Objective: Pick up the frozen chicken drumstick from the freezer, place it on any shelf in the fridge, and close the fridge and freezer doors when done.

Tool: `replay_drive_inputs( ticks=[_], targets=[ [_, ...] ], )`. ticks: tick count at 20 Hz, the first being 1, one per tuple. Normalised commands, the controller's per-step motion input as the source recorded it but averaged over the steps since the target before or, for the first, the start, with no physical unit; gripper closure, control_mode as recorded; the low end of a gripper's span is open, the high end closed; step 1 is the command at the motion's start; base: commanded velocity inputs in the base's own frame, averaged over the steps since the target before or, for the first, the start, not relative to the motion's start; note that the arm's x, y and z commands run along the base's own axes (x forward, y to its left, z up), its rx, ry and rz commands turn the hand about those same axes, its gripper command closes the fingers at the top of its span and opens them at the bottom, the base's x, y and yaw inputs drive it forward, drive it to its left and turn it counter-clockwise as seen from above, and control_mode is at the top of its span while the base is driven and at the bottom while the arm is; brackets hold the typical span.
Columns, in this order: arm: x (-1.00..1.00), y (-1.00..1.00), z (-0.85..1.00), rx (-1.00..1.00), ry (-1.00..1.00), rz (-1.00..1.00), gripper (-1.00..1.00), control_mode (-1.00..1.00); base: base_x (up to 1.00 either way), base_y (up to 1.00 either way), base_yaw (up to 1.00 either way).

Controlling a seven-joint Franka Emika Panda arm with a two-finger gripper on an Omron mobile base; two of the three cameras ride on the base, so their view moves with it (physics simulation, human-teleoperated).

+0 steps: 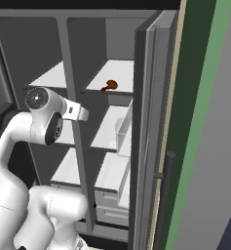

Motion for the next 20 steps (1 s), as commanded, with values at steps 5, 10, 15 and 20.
replay_drive_inputs(
  ticks=[5,10,15,20],
  targets=[
    [-0.22,0.00,0.00,0.00,0.00,0.00,-1.00,-1.00,0.00,0.00,0.00],
    [-0.19,0.00,0.00,0.00,-0.02,0.00,-1.00,1.00,-0.78,0.03,0.00],
    [0.00,0.00,0.00,0.00,0.00,0.00,-1.00,1.00,-0.57,0.37,0.00],
    [0.00,0.00,0.00,0.00,0.00,0.00,-1.00,1.00,-0.21,0.22,0.00]
  ],
)
